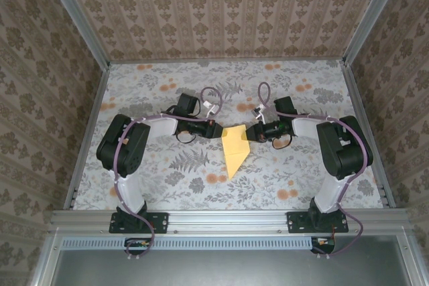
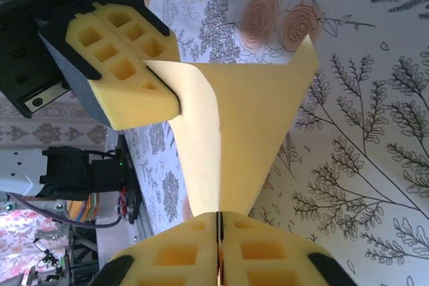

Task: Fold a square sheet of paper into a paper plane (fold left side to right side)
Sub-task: Place the paper at the center of the table, then fold the wing for the fifth time at the center of the table.

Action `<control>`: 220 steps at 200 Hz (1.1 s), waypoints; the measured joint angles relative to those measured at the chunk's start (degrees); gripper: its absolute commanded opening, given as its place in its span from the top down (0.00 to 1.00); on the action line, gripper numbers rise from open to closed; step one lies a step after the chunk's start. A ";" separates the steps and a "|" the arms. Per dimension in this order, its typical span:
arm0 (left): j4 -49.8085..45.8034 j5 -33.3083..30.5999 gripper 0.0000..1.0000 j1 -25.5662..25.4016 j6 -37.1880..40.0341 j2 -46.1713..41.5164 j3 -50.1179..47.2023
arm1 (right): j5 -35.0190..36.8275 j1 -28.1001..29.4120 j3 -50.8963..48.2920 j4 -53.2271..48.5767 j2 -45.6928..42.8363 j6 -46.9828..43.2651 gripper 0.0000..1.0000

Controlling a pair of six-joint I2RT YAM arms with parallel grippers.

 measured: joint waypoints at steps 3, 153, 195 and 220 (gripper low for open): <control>-0.09 -0.04 0.96 0.02 0.07 0.00 0.00 | 0.11 -0.04 0.00 -0.09 -0.02 0.04 0.98; -21.92 -37.40 0.27 -25.22 5.14 -23.19 0.33 | 13.29 0.83 9.90 -10.45 0.42 14.78 1.00; -26.77 -48.17 0.22 -31.21 4.02 -12.83 5.55 | 15.02 1.31 13.88 -13.75 4.46 17.20 1.00; -28.02 -53.24 0.23 -32.33 3.04 -8.24 8.81 | 15.43 1.75 14.14 -14.78 5.44 17.88 1.00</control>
